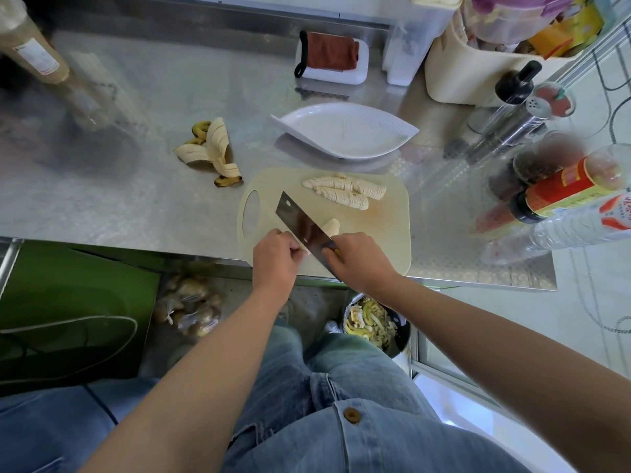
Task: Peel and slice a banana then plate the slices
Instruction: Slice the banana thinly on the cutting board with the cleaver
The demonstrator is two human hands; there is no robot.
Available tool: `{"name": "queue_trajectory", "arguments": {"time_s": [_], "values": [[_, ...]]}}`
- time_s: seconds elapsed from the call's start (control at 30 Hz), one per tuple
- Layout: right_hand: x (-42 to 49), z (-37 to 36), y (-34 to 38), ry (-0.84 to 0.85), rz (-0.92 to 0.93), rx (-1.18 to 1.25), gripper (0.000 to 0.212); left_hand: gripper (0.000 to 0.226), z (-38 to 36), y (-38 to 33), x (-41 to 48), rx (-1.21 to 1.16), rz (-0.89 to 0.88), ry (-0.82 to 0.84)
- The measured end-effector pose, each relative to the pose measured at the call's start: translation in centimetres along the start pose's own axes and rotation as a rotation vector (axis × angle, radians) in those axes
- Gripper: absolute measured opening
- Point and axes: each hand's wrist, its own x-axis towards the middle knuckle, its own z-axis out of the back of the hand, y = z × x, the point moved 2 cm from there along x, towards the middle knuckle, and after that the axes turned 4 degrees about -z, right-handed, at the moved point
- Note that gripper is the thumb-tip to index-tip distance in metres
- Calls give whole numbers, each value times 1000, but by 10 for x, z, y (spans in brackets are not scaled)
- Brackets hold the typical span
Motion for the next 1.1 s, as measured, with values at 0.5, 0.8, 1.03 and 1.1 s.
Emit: {"name": "queue_trajectory", "arguments": {"time_s": [0.5,0.8,1.03,1.1], "values": [[-5,0,-1,14,-30,27,33,10,1,-1,0,-4,11,6],[2,-7,-5,0,-20,20,43,11,1,-1,-1,8,10,-1],[-3,-3,-1,63,-48,-9,29,11,2,-2,-1,11,12,10],[-6,-3,0,89,-62,-13,29,10,2,-2,0,11,10,17]]}}
